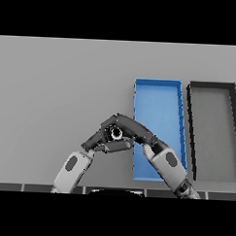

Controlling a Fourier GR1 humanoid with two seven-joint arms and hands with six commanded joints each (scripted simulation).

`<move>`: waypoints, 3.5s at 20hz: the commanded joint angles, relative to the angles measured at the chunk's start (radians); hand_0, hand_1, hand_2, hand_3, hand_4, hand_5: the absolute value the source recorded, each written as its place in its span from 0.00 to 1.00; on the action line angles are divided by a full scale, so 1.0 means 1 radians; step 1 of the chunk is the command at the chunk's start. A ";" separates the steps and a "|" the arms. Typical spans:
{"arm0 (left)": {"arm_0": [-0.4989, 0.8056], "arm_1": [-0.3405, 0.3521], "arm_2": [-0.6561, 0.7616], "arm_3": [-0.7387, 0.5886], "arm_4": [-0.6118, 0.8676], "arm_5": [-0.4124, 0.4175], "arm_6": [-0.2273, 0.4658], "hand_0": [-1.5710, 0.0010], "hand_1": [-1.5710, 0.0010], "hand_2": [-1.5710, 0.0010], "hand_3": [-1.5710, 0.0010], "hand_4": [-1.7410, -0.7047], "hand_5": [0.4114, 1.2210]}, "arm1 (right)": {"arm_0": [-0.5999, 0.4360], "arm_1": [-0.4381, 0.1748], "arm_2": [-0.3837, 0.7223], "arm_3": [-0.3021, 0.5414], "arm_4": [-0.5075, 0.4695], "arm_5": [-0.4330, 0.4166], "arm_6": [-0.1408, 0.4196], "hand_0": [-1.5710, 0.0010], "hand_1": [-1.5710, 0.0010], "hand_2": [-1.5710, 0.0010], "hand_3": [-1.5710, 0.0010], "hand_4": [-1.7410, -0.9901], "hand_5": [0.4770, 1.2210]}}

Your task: Pick up the blue pipe and place it into the blue bin.

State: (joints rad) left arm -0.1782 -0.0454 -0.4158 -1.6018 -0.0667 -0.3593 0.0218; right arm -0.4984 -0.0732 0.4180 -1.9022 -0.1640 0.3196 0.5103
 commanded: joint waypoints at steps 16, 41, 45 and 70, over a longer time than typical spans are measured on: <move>0.008 0.007 0.040 -0.023 -0.149 -0.106 -0.012 0.70 0.72 0.73 0.76 0.58 0.89 | 0.015 0.009 0.043 -0.015 0.075 -0.088 -0.041 0.00 0.00 0.00 0.01 0.00 0.99; 0.026 -0.011 0.057 -0.009 -0.155 -0.092 0.098 1.00 1.00 1.00 1.00 0.81 0.02 | -0.487 -0.243 -0.302 0.072 -0.347 -0.387 0.065 0.00 0.00 0.00 0.00 0.00 1.00; 0.019 -0.006 0.065 -0.011 -0.149 -0.094 0.087 1.00 1.00 1.00 1.00 0.82 0.00 | -0.477 -0.345 -0.399 0.170 -0.345 -0.400 0.079 0.00 0.00 0.00 0.00 0.00 1.00; 0.062 0.010 0.045 -0.044 -0.154 -0.090 0.075 1.00 1.00 1.00 1.00 0.83 0.01 | 0.271 -0.792 0.029 0.062 -0.488 -1.003 0.099 0.00 0.01 0.00 0.46 0.00 1.00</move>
State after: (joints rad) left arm -0.1164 -0.0351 -0.3705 -1.6458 -0.2209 -0.4502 0.0975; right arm -0.2274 -0.8656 0.4475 -1.8399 -0.6554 -0.6822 0.6084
